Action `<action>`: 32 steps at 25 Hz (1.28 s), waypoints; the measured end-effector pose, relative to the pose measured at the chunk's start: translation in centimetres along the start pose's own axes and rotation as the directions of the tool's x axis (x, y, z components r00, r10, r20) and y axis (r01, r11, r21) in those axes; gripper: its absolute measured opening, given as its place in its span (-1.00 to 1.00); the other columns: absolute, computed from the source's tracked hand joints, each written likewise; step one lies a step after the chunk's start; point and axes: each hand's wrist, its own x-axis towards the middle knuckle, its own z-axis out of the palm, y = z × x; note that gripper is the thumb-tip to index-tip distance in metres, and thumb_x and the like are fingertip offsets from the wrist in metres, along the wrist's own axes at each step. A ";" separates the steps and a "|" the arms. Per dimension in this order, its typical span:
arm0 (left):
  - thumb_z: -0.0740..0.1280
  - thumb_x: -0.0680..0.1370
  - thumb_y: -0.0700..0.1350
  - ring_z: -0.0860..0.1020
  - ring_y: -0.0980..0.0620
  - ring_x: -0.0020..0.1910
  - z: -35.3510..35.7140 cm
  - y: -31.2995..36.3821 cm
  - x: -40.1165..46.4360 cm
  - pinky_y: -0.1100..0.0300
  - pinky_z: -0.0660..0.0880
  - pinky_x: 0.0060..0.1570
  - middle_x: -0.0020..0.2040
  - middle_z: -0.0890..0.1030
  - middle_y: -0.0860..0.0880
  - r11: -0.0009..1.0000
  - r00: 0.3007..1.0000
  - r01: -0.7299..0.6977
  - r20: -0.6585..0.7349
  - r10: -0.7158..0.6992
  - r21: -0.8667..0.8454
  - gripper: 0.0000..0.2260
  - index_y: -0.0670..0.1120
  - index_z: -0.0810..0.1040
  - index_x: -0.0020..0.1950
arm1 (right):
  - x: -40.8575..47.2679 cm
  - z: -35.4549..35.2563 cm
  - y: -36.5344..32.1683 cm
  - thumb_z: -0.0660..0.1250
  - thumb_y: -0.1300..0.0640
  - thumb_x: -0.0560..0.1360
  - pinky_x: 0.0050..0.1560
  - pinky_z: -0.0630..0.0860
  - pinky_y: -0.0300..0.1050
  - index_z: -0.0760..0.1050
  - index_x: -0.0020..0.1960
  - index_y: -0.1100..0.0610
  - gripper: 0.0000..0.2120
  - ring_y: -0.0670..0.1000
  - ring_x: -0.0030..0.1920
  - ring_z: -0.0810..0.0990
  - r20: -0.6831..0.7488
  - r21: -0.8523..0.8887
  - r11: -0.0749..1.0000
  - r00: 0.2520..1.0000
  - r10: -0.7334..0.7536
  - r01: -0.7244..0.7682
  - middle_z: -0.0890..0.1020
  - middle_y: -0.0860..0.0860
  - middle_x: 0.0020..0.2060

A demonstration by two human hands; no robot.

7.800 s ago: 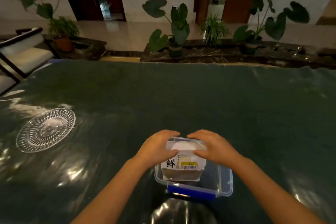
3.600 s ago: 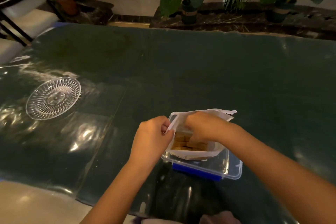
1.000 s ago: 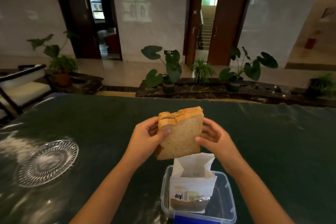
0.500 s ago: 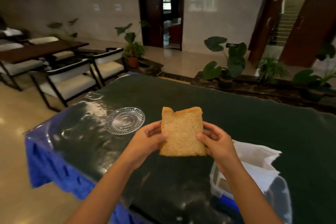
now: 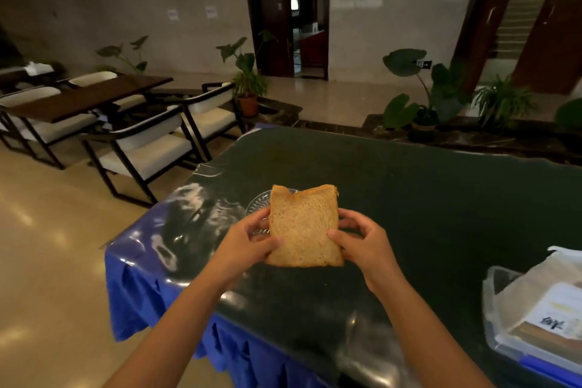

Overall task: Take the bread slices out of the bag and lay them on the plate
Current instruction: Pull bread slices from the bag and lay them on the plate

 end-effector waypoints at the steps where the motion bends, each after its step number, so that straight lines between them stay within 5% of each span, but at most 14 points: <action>1: 0.35 0.43 -0.40 0.67 0.14 -0.19 -1.1 -0.3 0.7 0.23 0.61 -0.30 -0.01 0.62 0.10 1.000 1.000 0.009 0.001 -0.009 0.014 -0.42 0.08 0.37 0.33 | 0.4 1.2 0.4 0.43 0.24 0.36 -0.21 0.62 -0.10 0.53 0.02 -0.09 -0.68 -0.02 -0.09 0.64 -0.019 -0.009 1.000 1.000 0.006 -0.006 0.59 -0.02 -0.10; 6: 0.36 0.43 -0.39 0.66 0.16 -0.19 -5.0 -2.6 5.2 0.20 0.63 -0.25 -0.02 0.63 0.03 0.997 0.998 0.056 0.011 -0.057 0.050 -0.45 -0.02 0.39 0.36 | 3.7 5.1 2.5 0.41 0.25 0.37 -0.13 0.63 0.00 0.51 0.16 0.03 -0.62 0.04 -0.01 0.61 -0.086 -0.039 0.997 0.994 0.061 -0.065 0.58 0.03 -0.05; 11: 0.36 0.42 -0.41 0.64 0.23 -0.22 -6.8 -5.5 12.3 0.30 0.56 -0.34 -0.05 0.61 0.06 0.994 0.996 0.087 0.012 -0.088 0.068 -0.45 0.00 0.42 0.33 | 10.5 6.5 5.1 0.40 0.25 0.38 -0.17 0.61 -0.13 0.48 0.19 0.03 -0.60 -0.06 -0.01 0.59 -0.084 -0.071 0.993 0.993 0.087 -0.093 0.59 -0.02 -0.03; 15: 0.35 0.41 -0.41 0.64 0.13 -0.15 -8.2 -7.3 20.3 0.19 0.60 -0.25 -0.02 0.63 0.03 0.989 0.995 0.096 0.011 -0.098 0.112 -0.45 0.13 0.47 0.24 | 18.1 7.6 7.7 0.39 0.28 0.39 -0.21 0.57 -0.21 0.47 0.20 0.05 -0.59 -0.08 -0.02 0.58 -0.103 -0.056 0.991 0.988 0.113 -0.119 0.59 -0.05 -0.04; 19: 0.34 0.40 -0.41 0.62 0.09 -0.09 -8.8 -9.8 27.4 0.19 0.60 -0.19 -0.01 0.60 0.09 0.977 0.990 0.128 0.041 -0.136 0.171 -0.44 0.25 0.47 0.10 | 24.4 7.9 11.0 0.40 0.30 0.38 -0.08 0.59 -0.08 0.47 0.22 0.07 -0.56 -0.04 0.01 0.58 -0.155 -0.047 0.978 0.969 0.192 -0.202 0.60 -0.01 0.00; 32: 0.30 0.40 -0.43 0.58 0.25 -0.12 -8.6 -20.5 43.1 0.38 0.53 -0.20 0.01 0.61 0.06 0.936 0.960 0.193 0.139 -0.241 0.294 -0.49 -0.03 0.47 0.29 | 36.4 9.4 22.1 0.41 0.24 0.36 0.03 0.58 0.04 0.50 0.20 0.09 -0.59 -0.03 -0.08 0.61 -0.466 -0.103 0.911 0.828 0.311 -0.400 0.62 -0.07 -0.14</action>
